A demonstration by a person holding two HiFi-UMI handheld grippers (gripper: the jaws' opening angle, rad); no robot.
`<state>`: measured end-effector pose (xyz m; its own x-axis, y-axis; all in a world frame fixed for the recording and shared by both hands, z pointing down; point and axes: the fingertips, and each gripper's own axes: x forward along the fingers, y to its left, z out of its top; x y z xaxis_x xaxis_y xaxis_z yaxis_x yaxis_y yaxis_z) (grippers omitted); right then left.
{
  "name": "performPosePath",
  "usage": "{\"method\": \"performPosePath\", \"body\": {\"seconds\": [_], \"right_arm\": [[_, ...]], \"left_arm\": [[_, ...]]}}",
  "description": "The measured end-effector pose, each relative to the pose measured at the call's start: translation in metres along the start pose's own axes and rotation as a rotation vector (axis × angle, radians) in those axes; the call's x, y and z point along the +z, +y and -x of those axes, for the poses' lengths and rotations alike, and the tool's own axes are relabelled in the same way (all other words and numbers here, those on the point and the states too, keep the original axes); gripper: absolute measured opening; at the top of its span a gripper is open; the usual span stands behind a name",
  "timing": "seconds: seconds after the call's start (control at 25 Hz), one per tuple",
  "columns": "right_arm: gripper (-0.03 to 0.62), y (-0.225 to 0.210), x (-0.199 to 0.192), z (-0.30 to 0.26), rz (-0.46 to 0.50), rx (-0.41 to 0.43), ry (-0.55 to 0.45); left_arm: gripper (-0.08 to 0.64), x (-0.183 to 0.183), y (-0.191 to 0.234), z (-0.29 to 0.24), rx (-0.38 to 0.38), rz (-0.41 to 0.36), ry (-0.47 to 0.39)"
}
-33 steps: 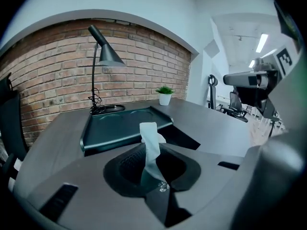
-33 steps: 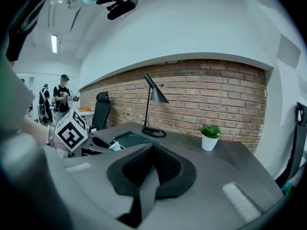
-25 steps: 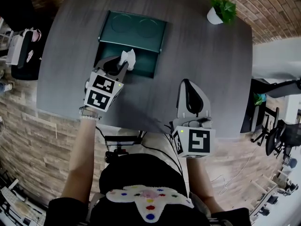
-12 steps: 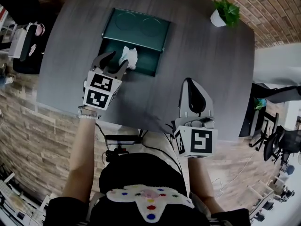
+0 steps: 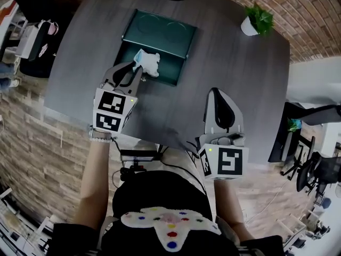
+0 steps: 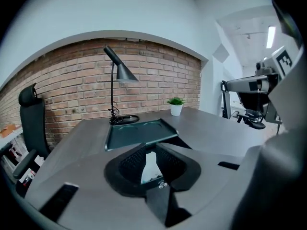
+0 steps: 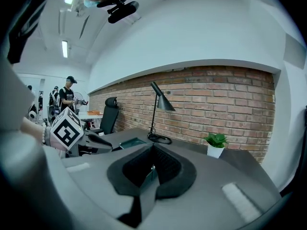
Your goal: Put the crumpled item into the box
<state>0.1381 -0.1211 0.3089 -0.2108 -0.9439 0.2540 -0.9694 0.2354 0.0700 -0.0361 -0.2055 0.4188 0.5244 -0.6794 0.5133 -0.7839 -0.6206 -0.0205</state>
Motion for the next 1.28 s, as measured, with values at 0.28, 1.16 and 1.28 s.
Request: {"method": "performPosePath", "body": {"seconds": [0.28, 1.16, 1.28], "right_arm": [[0.009, 0.001, 0.011, 0.013, -0.002, 0.037, -0.038], [0.009, 0.022, 0.018, 0.027, 0.031, 0.206, -0.102], [0.009, 0.024, 0.017, 0.026, 0.020, 0.217, -0.101]], "left_arm": [[0.018, 0.041, -0.018, 0.045, 0.033, -0.006, -0.107], [0.007, 0.071, -0.062, 0.158, 0.120, -0.012, -0.255], [0.008, 0.066, -0.062, 0.163, 0.135, -0.005, -0.243]]}}
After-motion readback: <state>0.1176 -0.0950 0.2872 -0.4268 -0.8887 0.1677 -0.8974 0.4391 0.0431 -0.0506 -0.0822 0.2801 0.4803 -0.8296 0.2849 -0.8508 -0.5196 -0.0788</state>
